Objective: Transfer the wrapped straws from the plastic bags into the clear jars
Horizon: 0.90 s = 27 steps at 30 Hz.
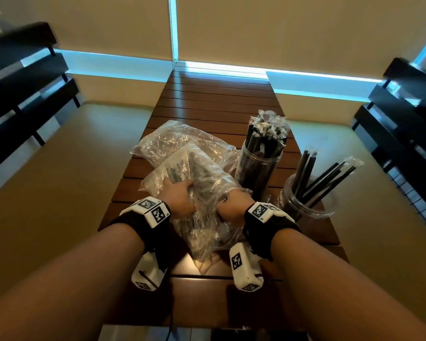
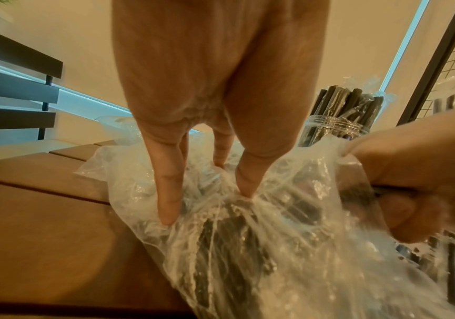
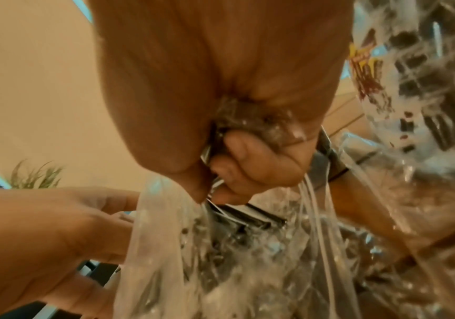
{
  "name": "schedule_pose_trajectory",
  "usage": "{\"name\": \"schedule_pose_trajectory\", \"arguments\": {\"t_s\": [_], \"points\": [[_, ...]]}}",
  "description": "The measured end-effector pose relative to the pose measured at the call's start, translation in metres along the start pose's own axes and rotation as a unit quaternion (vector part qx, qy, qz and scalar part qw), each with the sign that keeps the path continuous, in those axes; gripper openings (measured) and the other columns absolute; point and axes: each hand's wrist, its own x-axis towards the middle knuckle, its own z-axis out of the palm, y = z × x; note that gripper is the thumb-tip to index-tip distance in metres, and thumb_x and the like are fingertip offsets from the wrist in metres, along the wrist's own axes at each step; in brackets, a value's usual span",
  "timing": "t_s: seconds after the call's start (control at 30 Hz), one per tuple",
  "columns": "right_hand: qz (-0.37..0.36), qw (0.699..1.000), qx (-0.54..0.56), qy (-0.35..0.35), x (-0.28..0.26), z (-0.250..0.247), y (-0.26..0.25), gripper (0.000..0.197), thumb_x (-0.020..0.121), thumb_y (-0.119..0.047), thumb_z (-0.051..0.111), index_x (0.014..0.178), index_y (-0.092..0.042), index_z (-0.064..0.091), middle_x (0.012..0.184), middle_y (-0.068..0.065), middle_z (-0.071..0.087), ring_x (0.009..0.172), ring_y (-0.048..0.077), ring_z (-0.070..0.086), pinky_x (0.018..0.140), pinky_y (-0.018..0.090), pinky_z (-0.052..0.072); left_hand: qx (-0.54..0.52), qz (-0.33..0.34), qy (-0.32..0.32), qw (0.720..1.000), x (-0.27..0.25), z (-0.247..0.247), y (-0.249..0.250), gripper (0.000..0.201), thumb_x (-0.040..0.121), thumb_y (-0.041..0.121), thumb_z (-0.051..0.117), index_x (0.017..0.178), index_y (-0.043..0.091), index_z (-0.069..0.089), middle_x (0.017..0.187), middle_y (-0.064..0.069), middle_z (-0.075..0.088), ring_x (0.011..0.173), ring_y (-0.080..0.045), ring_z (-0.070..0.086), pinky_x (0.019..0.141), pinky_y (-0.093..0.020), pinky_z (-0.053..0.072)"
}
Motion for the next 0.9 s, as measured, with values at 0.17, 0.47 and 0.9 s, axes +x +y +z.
{"name": "schedule_pose_trajectory", "arguments": {"t_s": [0.17,0.47,0.9], "points": [[-0.011,0.995,-0.095,-0.001,-0.018,-0.026,0.004,0.035,0.096,-0.030,0.055,0.120,-0.005,0.062,0.121,0.013,0.063,0.111,0.030,0.060,0.077,0.029,0.043,0.071,-0.015,-0.008,0.997,0.014,0.002,0.007,0.071,0.084,0.035,0.064,0.149,0.028,0.036,0.149,-0.024,0.030,0.133,-0.039,0.040,0.107,-0.040,0.040],[-0.017,0.970,-0.241,-0.033,-0.089,-0.109,0.012,0.031,0.092,-0.020,0.062,0.118,-0.002,0.065,0.081,0.002,0.054,0.076,0.020,0.052,0.066,0.026,0.042,0.207,-0.015,-0.016,0.978,0.021,-0.001,0.032,0.052,0.088,0.036,0.057,0.132,0.009,0.056,0.132,-0.017,0.059,0.125,-0.037,0.053,0.110,-0.044,0.038],[0.006,0.958,-0.287,-0.012,-0.176,-0.199,0.021,0.031,0.099,-0.039,0.051,0.077,-0.017,0.052,0.064,0.000,0.050,0.047,0.011,0.041,0.040,0.019,0.035,0.224,-0.006,-0.016,0.974,0.003,0.006,0.038,0.057,0.094,0.040,0.050,0.145,0.015,0.043,0.149,-0.019,0.042,0.141,-0.040,0.032,0.121,-0.054,0.010]]}}
